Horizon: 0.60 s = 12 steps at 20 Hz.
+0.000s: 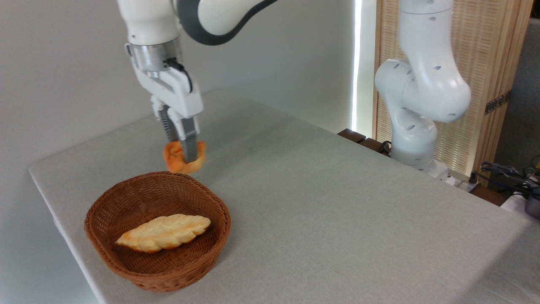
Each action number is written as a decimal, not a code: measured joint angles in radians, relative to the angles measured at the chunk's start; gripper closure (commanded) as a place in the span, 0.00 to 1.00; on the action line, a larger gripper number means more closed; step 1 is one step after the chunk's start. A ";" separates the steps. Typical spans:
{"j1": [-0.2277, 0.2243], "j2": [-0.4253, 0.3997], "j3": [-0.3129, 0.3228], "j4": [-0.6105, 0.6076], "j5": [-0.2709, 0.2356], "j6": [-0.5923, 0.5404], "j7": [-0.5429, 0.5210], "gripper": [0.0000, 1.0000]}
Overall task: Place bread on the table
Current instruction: 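Lift the orange bun out of the basket and carry it beside the basket, then lower the bun onto the table and open the gripper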
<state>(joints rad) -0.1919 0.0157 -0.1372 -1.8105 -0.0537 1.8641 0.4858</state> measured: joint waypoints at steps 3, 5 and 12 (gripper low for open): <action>-0.016 -0.046 -0.006 -0.082 -0.002 0.000 0.000 0.00; -0.031 -0.059 -0.009 -0.119 -0.002 0.002 0.000 0.00; -0.058 -0.045 -0.011 -0.180 -0.002 0.026 0.000 0.00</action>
<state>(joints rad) -0.2497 -0.0293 -0.1484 -1.9901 -0.0561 1.8900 0.4853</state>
